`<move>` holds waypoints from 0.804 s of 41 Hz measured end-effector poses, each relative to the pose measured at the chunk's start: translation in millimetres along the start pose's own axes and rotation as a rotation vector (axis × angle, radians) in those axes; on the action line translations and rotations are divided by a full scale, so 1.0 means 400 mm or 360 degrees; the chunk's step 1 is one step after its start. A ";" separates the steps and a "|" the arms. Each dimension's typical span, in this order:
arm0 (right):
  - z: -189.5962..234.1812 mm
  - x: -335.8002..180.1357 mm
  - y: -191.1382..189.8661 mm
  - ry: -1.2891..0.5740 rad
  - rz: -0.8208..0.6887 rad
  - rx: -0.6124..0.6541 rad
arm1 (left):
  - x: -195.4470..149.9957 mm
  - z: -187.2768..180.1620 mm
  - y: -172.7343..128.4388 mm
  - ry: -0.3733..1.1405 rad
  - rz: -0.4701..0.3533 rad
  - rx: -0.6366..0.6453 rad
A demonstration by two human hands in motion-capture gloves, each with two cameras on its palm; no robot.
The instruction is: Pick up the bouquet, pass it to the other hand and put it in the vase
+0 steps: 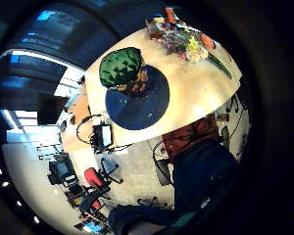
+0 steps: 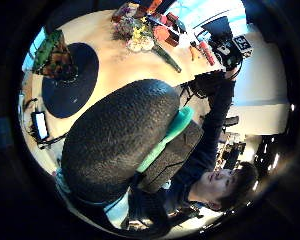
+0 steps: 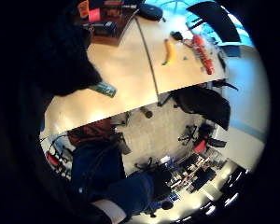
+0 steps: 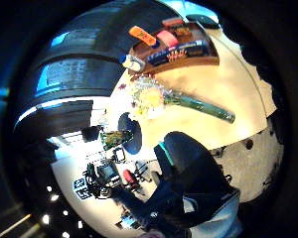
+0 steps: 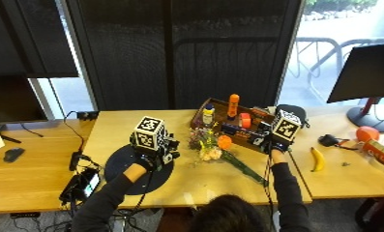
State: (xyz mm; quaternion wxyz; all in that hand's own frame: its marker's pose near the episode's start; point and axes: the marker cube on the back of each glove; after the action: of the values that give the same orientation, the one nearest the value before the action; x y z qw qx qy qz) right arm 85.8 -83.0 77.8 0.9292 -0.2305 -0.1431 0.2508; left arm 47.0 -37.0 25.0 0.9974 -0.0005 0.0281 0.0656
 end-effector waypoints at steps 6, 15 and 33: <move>0.085 0.003 -0.125 0.0027 -0.0202 0.0230 | 0.010 -0.007 0.003 -0.0028 -0.0001 -0.0007; 0.264 0.036 -0.274 0.0182 -0.0060 0.0086 | 0.020 -0.017 0.005 -0.0029 0.0007 0.0000; 0.435 0.051 -0.251 0.0292 0.0125 0.0179 | 0.002 -0.004 0.001 -0.0020 -0.0010 -0.0009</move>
State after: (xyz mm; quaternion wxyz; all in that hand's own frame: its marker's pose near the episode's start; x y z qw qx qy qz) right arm 76.7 -87.3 279.6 0.9394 -0.2054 -0.0342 0.2725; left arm 47.8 -36.3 23.4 0.9978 -0.0032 0.0218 0.0626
